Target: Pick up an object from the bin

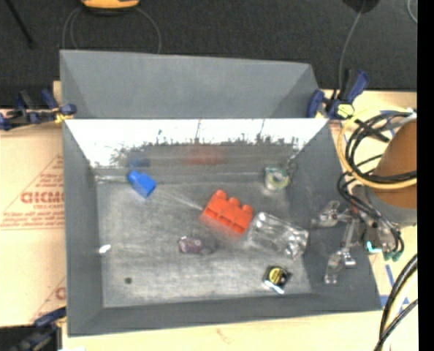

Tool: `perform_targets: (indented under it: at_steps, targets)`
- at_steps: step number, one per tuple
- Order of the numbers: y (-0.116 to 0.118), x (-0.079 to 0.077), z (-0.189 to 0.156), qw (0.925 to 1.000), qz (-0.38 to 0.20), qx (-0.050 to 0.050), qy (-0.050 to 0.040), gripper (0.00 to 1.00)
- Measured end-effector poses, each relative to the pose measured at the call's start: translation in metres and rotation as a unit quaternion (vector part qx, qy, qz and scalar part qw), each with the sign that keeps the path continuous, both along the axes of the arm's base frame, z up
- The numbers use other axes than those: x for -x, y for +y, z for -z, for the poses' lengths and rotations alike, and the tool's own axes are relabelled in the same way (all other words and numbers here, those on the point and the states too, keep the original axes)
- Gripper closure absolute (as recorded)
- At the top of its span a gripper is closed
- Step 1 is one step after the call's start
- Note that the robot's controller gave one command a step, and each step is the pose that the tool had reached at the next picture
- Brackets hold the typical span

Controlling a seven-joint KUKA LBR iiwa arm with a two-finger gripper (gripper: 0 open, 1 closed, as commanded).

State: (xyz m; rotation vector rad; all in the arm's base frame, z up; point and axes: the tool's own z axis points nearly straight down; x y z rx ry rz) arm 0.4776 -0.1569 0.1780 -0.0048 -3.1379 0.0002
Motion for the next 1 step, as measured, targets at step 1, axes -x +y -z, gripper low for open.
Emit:
perform_targets:
  at_steps: [1]
  targets:
    - [0.0317, -0.0639, 0.0961, 0.9855, 0.170, 0.001, -0.0045, 0.00]
